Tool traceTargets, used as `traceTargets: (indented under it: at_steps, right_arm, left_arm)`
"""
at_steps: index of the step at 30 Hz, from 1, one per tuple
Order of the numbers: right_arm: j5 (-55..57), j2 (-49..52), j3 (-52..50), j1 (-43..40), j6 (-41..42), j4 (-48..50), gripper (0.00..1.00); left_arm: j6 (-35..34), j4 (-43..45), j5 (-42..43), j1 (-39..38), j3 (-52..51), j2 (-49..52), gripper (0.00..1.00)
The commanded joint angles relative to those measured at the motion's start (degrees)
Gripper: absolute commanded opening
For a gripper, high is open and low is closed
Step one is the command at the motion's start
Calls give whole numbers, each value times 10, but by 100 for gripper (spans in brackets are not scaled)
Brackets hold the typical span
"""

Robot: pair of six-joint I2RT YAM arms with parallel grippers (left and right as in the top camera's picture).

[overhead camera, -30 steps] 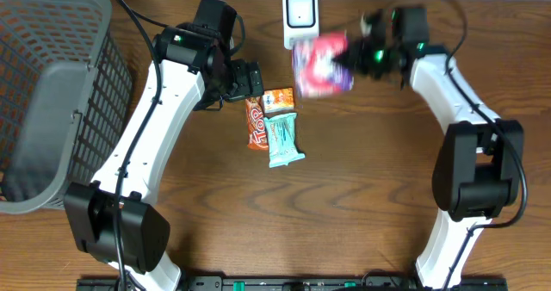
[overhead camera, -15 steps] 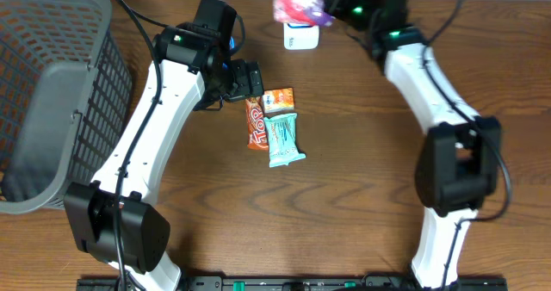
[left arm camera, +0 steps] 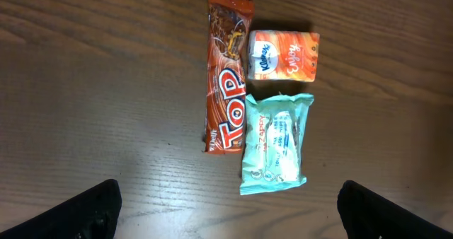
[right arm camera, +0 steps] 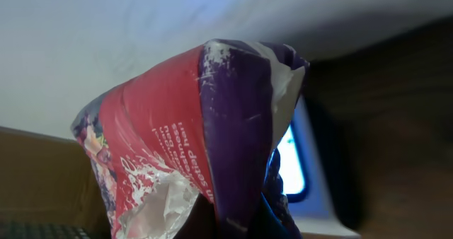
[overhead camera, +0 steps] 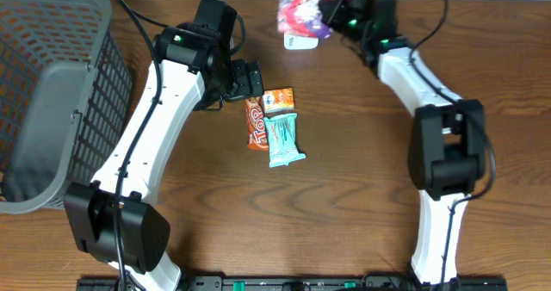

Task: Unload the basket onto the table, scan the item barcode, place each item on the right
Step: 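Carry the purple-red pack with the right gripper to the white scanner, then move the purple-red pack right and place it at the table's right edge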

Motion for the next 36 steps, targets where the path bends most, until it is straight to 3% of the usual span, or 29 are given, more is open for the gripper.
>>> traceTargets:
  at_steps: [1, 5, 12, 17, 20, 25, 26, 28, 29, 32, 36]
  right_arm:
    - [-17, -83, 27, -42, -31, -23, 1]
    - [16, -144, 27, -100, -99, -136, 1]
    - [198, -190, 27, -221, -228, -382, 1]
    - [290, -177, 24, -286, -265, -459, 2]
    - [340, -164, 24, -312, -286, -466, 9]
    - [503, -136, 24, -348, -293, -492, 33]
    - [520, -131, 24, -355, -294, -501, 45]
    - [530, -120, 24, -368, -303, -513, 91]
    - [529, -115, 24, -373, -303, -521, 99]
    - [472, -111, 24, -380, -319, -538, 99]
    - [292, -111, 25, -373, -379, -537, 99]
  left_arm:
    - [9, -1, -7, 1, -4, 4, 98]
    - [9, -2, -7, 1, -4, 4, 98]
    - [9, -1, -7, 1, -4, 4, 98]
    - [9, -1, -7, 1, -4, 4, 98]
    - [9, -1, -7, 1, -4, 4, 98]
    - [9, -1, -7, 1, -4, 4, 98]
    - [9, -1, -7, 1, -4, 4, 98]
    - [9, -1, -7, 1, -4, 4, 98]
    - [9, -1, -7, 1, -4, 4, 98]
    - [10, -1, -8, 1, -4, 4, 98]
    - [9, -2, -7, 1, -4, 4, 98]
